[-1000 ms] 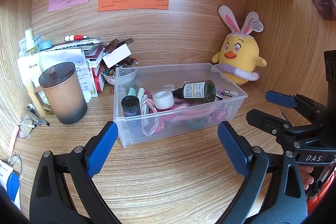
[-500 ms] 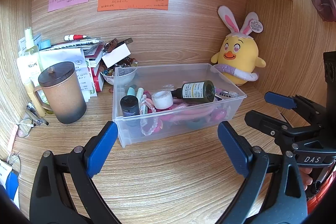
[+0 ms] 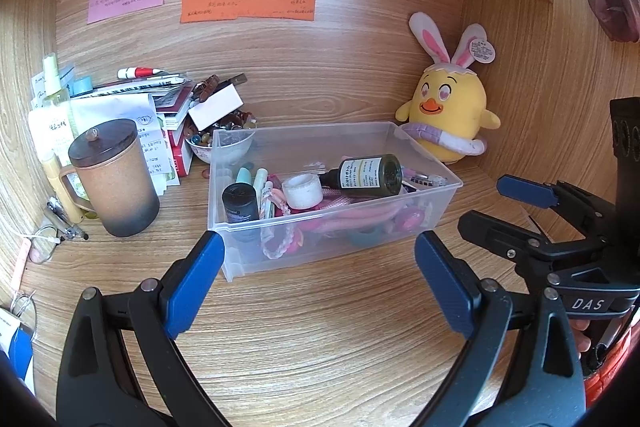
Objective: Organize objects
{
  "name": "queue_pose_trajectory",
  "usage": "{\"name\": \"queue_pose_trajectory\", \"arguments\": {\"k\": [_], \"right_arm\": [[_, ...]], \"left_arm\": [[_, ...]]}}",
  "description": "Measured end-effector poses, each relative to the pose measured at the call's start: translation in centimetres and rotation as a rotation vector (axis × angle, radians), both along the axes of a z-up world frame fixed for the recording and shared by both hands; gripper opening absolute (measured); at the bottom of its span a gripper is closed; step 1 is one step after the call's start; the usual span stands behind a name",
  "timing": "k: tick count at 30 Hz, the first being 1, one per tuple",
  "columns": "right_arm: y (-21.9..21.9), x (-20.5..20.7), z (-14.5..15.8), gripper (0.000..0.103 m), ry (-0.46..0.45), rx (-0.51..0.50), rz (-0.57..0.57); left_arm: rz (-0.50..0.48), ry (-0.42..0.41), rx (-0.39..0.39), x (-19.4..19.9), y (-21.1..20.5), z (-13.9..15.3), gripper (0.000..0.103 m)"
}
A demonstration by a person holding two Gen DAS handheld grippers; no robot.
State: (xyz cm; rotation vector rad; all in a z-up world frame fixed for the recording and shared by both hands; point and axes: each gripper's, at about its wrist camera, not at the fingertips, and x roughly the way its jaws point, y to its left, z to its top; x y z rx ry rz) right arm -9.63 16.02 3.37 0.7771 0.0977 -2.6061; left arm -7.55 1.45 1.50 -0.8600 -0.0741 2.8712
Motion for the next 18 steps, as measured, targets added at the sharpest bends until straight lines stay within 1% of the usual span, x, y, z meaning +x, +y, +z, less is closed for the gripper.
{"name": "queue_pose_trajectory", "arguments": {"k": [10, 18], "right_arm": [[-0.16, -0.01, -0.03, 0.083, 0.0, 0.004, 0.002], [-0.2, -0.15, -0.19, 0.083, -0.008, 0.005, -0.002]], "left_arm": [[-0.018, -0.011, 0.001, -0.09, 0.18, -0.19, 0.097], [-0.018, 0.001, 0.004, 0.0, 0.19, -0.18, 0.097]]}}
